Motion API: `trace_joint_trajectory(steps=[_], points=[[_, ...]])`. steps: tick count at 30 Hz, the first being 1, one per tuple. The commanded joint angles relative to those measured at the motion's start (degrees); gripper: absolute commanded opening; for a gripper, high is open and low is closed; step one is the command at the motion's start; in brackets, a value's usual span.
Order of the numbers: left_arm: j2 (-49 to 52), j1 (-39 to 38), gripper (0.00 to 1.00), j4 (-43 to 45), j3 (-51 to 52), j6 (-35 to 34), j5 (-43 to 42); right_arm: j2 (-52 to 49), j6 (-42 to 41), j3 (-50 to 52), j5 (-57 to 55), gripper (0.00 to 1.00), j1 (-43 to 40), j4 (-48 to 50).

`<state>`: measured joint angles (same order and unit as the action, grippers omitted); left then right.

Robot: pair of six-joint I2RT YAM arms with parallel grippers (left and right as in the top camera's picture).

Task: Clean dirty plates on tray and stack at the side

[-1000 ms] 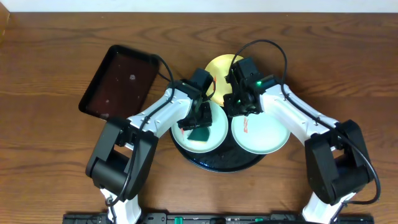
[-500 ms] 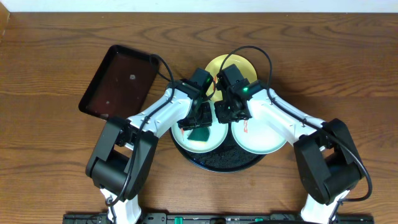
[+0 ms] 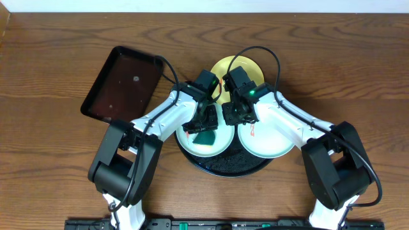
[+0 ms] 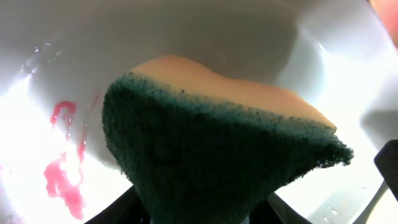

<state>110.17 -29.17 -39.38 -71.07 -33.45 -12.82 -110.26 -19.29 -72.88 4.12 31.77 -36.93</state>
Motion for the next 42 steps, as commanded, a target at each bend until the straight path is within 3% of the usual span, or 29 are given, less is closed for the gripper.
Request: trace_joint_trajectory(steps=[1, 19, 23, 29, 33, 36, 39, 42], points=[[0.42, -0.17, 0.45, -0.15, -0.02, -0.33, -0.28, -0.76, -0.13, 1.14, 0.39, 0.25, 0.85, 0.72], [0.42, -0.17, 0.45, -0.17, -0.02, -0.33, -0.31, -2.71, -0.44, 2.67, 0.57, 0.15, 0.96, 2.08], [0.42, -0.17, 0.45, -0.17, -0.02, -0.31, -1.73, -4.02, -0.42, 2.67, 0.68, 0.05, 0.96, 2.56], [0.42, -0.17, 0.3, -0.17, -0.02, -0.31, -3.1, -3.98, -0.42, 2.38, 0.9, 0.01, 0.9, 2.91], [0.42, -0.17, 0.29, -0.2, -0.02, -0.31, -3.28, -3.98, -0.39, 2.38, 2.4, 0.01, 0.85, 2.89], [0.42, -0.17, 0.34, -0.17, -0.02, -0.31, -3.23, -3.98, -0.39, 2.38, 2.43, 0.01, 0.83, 2.91], [0.42, -0.17, 0.5, -0.17, -0.02, -0.31, -3.23, -3.98, -0.39, 2.38, 2.43, 0.01, 0.94, 2.91], [0.42, -0.17, 0.51, -0.17, -0.02, -0.31, -3.23, -3.98, -0.39, 2.38, 2.6, 0.01, 0.9, 2.89]])
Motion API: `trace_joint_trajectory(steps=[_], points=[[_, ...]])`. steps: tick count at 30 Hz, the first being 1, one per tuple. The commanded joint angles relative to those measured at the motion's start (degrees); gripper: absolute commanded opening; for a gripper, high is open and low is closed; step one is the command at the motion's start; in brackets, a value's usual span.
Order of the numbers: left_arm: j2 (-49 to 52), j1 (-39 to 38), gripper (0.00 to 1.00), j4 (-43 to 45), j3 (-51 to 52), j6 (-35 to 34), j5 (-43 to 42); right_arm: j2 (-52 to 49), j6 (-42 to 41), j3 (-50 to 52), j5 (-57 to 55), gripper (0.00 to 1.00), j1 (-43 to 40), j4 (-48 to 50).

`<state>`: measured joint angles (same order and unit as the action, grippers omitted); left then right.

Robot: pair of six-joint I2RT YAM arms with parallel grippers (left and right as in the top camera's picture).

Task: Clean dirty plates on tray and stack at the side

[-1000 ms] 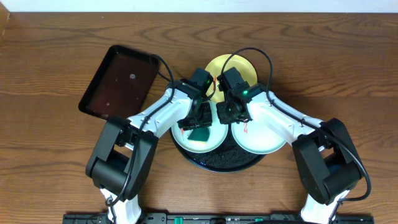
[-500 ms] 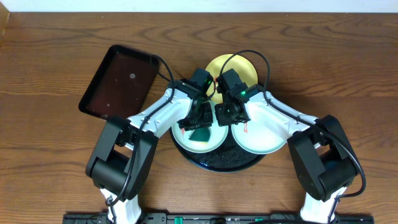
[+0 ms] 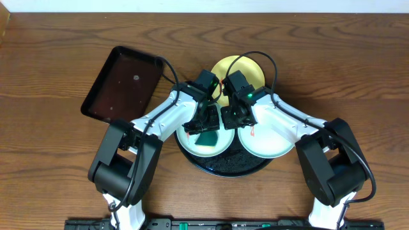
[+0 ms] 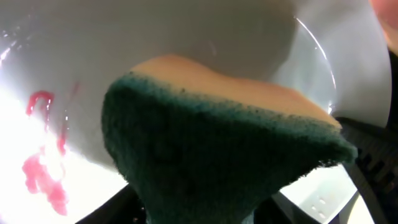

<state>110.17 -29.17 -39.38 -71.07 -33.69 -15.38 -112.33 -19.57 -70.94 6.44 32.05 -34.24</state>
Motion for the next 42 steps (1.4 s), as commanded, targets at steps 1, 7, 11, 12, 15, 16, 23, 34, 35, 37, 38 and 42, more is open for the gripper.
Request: trace_joint_trajectory(steps=[1, 7, 11, 12, 15, 16, 23, 34, 35, 37, 38, 42], points=[[0.42, -0.17, 0.51, -0.17, -0.02, -0.07, -0.68, -1.9, -0.11, 0.44, 0.31, 0.01, 0.57, 0.2], [0.42, -0.15, 0.41, -0.2, -0.02, -0.07, -0.68, -1.88, -0.09, 0.44, 1.2, 0.01, 0.52, 0.17], [-0.04, -0.15, 0.4, -0.81, -0.09, -0.07, -0.7, -1.88, 0.0, 0.33, 1.57, 0.01, 0.5, 0.13], [-0.22, -0.15, 0.4, -0.85, -0.09, -0.07, -0.7, -1.88, 0.28, 0.33, 1.57, 0.01, 0.5, 0.13], [-1.01, -0.15, 0.42, -0.83, -0.09, -0.07, -0.7, -1.88, 0.57, 0.31, 1.57, 0.01, 0.5, 0.17], [-1.29, -0.15, 0.45, -0.83, -0.09, -0.07, -0.7, -1.88, 0.57, 0.26, 1.57, 0.01, 0.5, 0.13], [-1.7, -0.15, 0.67, -0.83, -0.15, -0.07, -0.7, -1.88, 0.57, -0.04, 1.55, 0.01, 0.5, -0.26], [-2.4, -0.15, 0.67, -1.62, -0.15, -0.04, -0.72, -1.88, 1.01, -0.31, 1.55, 0.01, 0.5, -0.9], [-2.62, -0.15, 0.66, -1.7, -0.17, -0.04, -0.72, -1.88, 1.01, -0.31, 1.55, 0.01, 0.5, -0.9], [-2.84, -0.15, 0.65, -1.7, -0.17, -0.04, -0.72, -1.88, 0.98, -0.31, 1.55, 0.01, 0.5, -0.9], [-3.02, -0.15, 0.64, -1.68, -0.17, -0.04, -0.72, -1.88, 1.01, -0.31, 1.55, 0.01, 0.46, -0.9], [-3.58, -0.15, 0.61, -1.68, -0.2, -0.04, -0.72, -1.88, 1.01, -0.31, 1.55, 0.01, 0.24, -0.92]])
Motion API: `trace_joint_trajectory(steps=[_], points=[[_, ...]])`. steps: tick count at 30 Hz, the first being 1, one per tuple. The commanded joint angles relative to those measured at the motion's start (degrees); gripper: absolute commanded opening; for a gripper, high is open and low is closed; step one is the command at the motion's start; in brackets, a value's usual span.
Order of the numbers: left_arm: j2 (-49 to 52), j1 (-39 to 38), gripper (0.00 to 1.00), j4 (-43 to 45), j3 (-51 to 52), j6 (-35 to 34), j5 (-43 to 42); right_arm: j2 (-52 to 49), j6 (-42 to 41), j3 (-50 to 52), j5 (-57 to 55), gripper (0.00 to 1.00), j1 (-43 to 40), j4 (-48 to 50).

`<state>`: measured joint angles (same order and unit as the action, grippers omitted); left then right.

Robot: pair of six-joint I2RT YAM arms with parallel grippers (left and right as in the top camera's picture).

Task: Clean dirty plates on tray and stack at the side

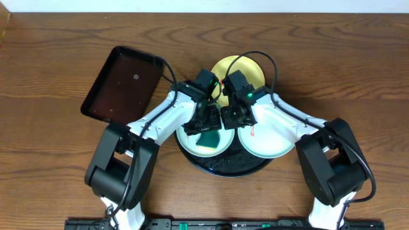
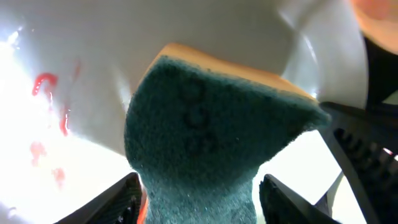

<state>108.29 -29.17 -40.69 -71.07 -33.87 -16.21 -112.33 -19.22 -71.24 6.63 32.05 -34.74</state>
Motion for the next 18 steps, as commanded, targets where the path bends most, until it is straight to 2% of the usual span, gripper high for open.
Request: trace_joint_trajectory(steps=[1, 18], points=[[-1.84, -0.15, 0.61, -0.37, -0.2, 0.11, 0.13, -1.88, 0.66, 0.0, 1.36, 0.01, 0.17, -0.42], [-1.77, -0.17, 0.54, -0.28, 0.39, 0.13, 0.17, -1.88, 0.66, 0.0, 1.38, 0.01, -0.35, -0.7]])
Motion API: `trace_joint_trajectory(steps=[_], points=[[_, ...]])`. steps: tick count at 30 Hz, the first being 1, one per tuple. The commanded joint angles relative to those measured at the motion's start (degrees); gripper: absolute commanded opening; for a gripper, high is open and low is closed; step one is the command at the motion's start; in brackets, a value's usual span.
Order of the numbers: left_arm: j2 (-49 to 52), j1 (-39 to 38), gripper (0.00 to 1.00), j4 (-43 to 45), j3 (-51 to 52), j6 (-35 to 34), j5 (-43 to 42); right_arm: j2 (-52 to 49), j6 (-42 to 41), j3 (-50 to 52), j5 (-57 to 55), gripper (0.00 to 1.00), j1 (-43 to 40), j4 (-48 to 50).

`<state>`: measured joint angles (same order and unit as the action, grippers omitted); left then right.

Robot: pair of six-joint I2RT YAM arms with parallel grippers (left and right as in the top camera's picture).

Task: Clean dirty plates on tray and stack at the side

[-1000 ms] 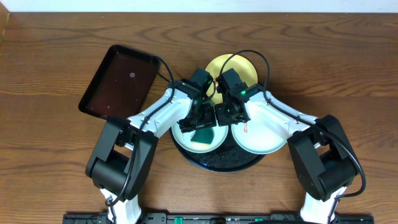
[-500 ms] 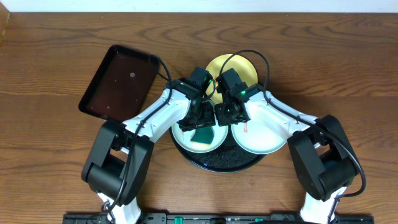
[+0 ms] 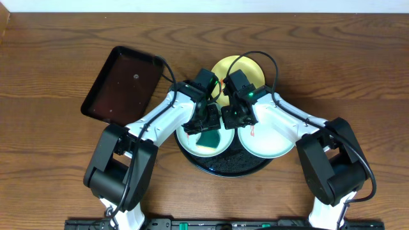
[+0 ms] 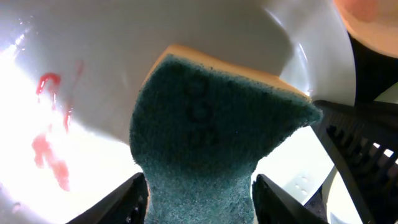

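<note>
A round dark tray (image 3: pixel 223 165) carries two white plates. My left gripper (image 3: pixel 208 122) (image 4: pixel 199 200) is shut on a green and yellow sponge (image 3: pixel 208 138) (image 4: pixel 211 137), which presses into the left plate (image 3: pixel 190 142) (image 4: pixel 155 37). Red stains (image 4: pixel 51 155) lie left of the sponge. My right gripper (image 3: pixel 229 117) sits at that plate's right rim. One of its black fingers (image 4: pixel 360 149) shows there, and its grip is hidden. The right plate (image 3: pixel 271 137) bears a red mark (image 3: pixel 254 131).
A yellow plate (image 3: pixel 248 67) lies behind the round tray, partly under both wrists. A dark rectangular tray (image 3: pixel 121 83) sits at the back left on the wooden table (image 3: pixel 358 76). Cables loop over the yellow plate.
The sponge has shifted slightly on the left plate and the red smear looks a little more spread. Both arms stand almost where they were.
At first the sponge pressed into the left plate beside bold red streaks, with my right gripper nearer the right plate. Then the right gripper stood at the left plate's rim, where it has stayed. The sponge has since changed position, and the streaks look fainter.
</note>
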<state>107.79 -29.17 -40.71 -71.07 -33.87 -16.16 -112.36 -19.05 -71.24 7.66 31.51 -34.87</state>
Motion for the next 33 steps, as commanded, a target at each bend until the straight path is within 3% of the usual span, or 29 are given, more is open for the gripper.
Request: trace_joint_trajectory(steps=[1, 2, 3, 6, 11, 22, 33], points=[[-1.27, -0.17, 0.53, -0.04, 0.68, 0.13, 0.13, -1.86, 0.48, 0.0, 0.35, 0.01, 0.2, -0.57], [-1.27, -0.17, 0.5, 0.35, 1.03, 0.13, 0.15, -1.86, 0.46, 0.0, 0.35, 0.01, 0.2, -0.57], [-1.27, -0.17, 0.38, 1.29, 1.97, 0.13, 0.13, -1.86, 0.46, -0.02, 0.35, 0.01, 0.2, -0.57], [-1.27, -0.17, 0.21, 1.81, 3.13, 0.11, 0.13, -1.86, 0.48, -0.11, 0.35, 0.01, 0.2, -0.68], [-1.27, -0.15, 0.19, 1.81, 3.21, 0.13, 2.08, -1.86, 0.46, -0.83, 0.35, 0.01, 0.2, -1.11], [-1.27, -0.15, 0.08, -2.99, 3.21, 0.11, 24.02, -1.86, 1.16, -1.95, 0.35, 0.01, 0.2, -3.37], [-1.7, 0.37, 0.08, -2.51, 2.71, 0.15, 40.02, -1.86, 2.91, -1.95, 0.33, 0.01, 0.2, -4.28]])
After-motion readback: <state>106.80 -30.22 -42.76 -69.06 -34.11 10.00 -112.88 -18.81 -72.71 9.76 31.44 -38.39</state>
